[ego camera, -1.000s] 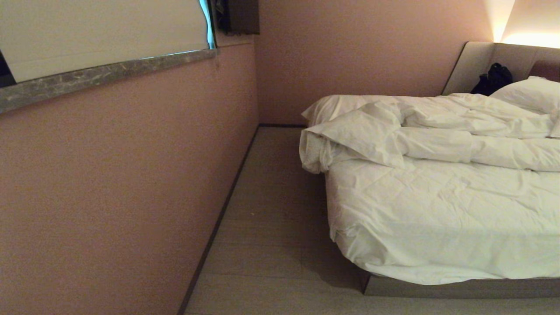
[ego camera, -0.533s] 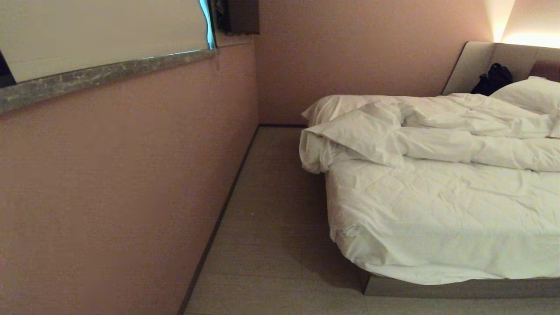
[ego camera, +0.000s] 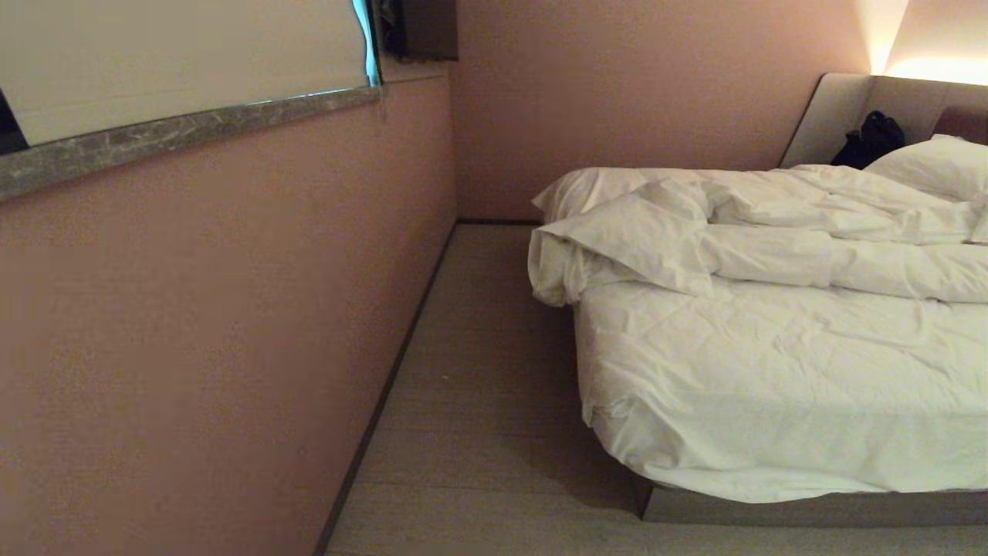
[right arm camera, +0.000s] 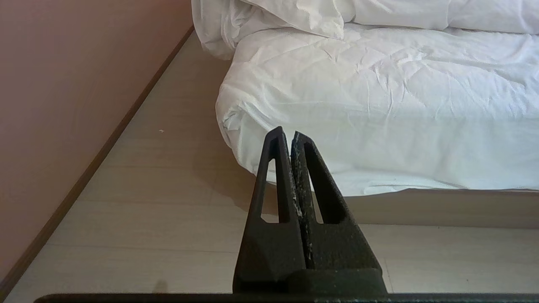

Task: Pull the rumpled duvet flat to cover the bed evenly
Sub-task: Hold the folded corner of the quilt

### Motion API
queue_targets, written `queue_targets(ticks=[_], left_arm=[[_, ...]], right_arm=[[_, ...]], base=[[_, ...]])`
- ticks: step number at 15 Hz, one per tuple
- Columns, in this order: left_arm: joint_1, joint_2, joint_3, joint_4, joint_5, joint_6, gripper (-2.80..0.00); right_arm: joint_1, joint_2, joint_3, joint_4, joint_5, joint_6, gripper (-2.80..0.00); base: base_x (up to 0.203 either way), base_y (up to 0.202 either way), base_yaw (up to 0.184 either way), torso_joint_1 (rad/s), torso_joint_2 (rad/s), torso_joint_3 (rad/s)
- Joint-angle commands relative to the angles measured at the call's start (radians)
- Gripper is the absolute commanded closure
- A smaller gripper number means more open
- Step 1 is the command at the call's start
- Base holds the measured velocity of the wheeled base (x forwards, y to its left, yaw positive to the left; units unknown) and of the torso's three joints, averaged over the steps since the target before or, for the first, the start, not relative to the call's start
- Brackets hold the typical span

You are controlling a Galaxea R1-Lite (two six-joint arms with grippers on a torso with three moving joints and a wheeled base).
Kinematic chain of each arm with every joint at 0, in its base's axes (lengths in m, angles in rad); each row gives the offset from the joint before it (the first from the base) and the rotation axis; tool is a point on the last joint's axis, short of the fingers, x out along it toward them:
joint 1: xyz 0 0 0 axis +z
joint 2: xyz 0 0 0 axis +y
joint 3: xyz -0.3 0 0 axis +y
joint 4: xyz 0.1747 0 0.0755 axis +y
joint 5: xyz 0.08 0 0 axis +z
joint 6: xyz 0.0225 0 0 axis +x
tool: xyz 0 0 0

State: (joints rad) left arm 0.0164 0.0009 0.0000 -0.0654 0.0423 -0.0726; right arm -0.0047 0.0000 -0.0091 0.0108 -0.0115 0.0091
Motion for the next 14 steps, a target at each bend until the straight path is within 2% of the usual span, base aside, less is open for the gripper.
queue_targets(ticks=[1,4,14], left_arm=[[0.000,0.001,0.000,-0.001,0.001,-0.001,0.00],[0.000,0.001,0.000,-0.001,0.001,-0.003,0.00],[0.000,0.001,0.000,-0.002,0.001,-0.003,0.00]], right_arm=[[0.000,0.002,0.000,0.000,0.001,0.000,0.00],[0.000,0.002,0.000,0.000,0.001,0.000,0.00],[0.000,0.002,0.000,0.000,0.001,0.000,0.00]], base=[[0.000,0.000,0.000,0.000,0.00,0.000],[0.076,0.000,-0.001,-0.002,0.00,0.000],[0.197,0.000,0.000,0.004,0.00,0.000]])
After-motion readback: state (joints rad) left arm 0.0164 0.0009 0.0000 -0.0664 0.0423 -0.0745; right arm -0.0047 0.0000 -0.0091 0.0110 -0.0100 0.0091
